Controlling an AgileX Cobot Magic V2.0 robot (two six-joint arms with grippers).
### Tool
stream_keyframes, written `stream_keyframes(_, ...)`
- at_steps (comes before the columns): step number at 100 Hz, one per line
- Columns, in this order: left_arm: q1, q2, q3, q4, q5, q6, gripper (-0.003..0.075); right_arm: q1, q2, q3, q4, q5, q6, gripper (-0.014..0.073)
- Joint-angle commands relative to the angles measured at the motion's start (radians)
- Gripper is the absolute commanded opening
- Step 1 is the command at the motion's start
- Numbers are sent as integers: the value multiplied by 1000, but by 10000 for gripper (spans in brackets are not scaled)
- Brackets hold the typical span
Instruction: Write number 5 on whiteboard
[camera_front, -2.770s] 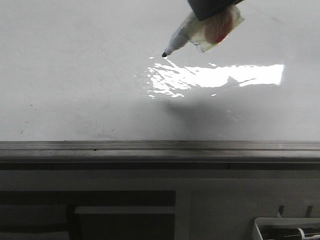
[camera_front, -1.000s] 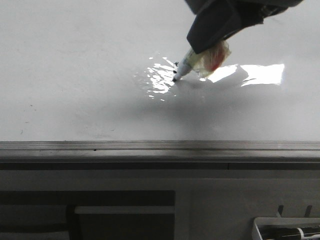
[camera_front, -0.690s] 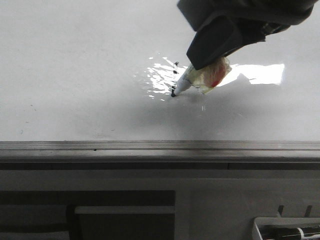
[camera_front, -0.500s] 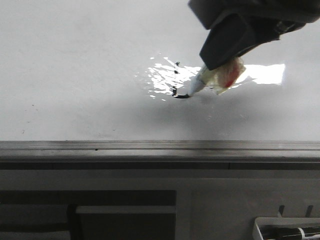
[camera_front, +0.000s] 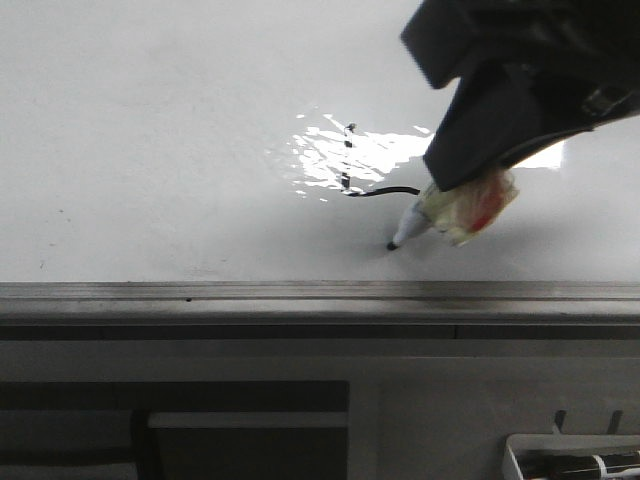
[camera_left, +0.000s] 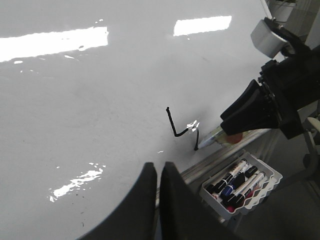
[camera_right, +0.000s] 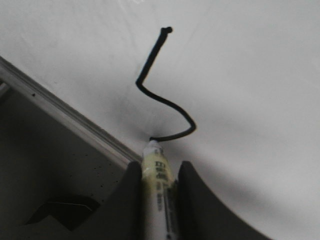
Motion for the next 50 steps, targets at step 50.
stream_keyframes(50, 1, 6, -26, -5, -79, -5, -20, 111, -88, -121, -131, -42, -19, -57)
